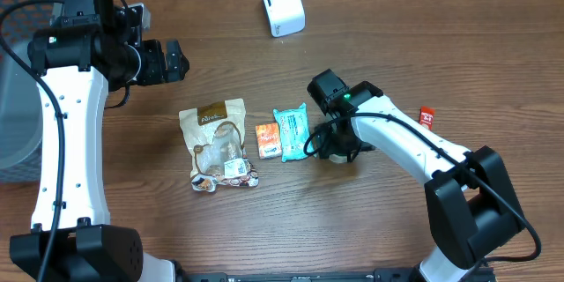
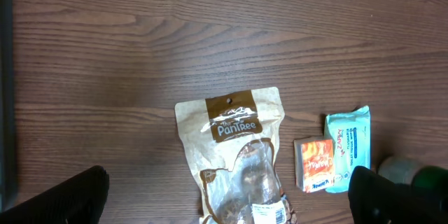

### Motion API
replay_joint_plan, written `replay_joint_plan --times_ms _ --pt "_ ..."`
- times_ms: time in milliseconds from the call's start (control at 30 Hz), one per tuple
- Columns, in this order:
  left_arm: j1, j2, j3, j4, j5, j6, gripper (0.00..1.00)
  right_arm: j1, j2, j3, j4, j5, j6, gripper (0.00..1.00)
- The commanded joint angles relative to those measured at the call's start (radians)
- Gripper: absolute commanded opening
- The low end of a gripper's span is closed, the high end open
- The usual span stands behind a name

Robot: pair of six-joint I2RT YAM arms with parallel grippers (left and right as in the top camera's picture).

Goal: Scan the item barcode
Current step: 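Grasp the green-lidded jar by its lid with the right gripper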

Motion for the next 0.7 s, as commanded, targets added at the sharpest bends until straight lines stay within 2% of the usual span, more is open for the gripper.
replay_joint_plan --times_ms 0,367,667 --pt "0.003 0.005 -0.007 0.002 -0.002 0.001 1.00 -0.010 0.009 0.019 -0.024 0.009 -0.008 0.73" --pt "0.003 0.005 -0.007 0.002 -0.002 0.001 1.00 -0.035 0.009 0.019 -0.002 0.010 -0.008 0.78" --pt "0.003 0.005 -0.007 0.002 -0.002 0.001 1.00 -0.042 0.009 0.019 -0.008 -0.024 -0.009 0.77"
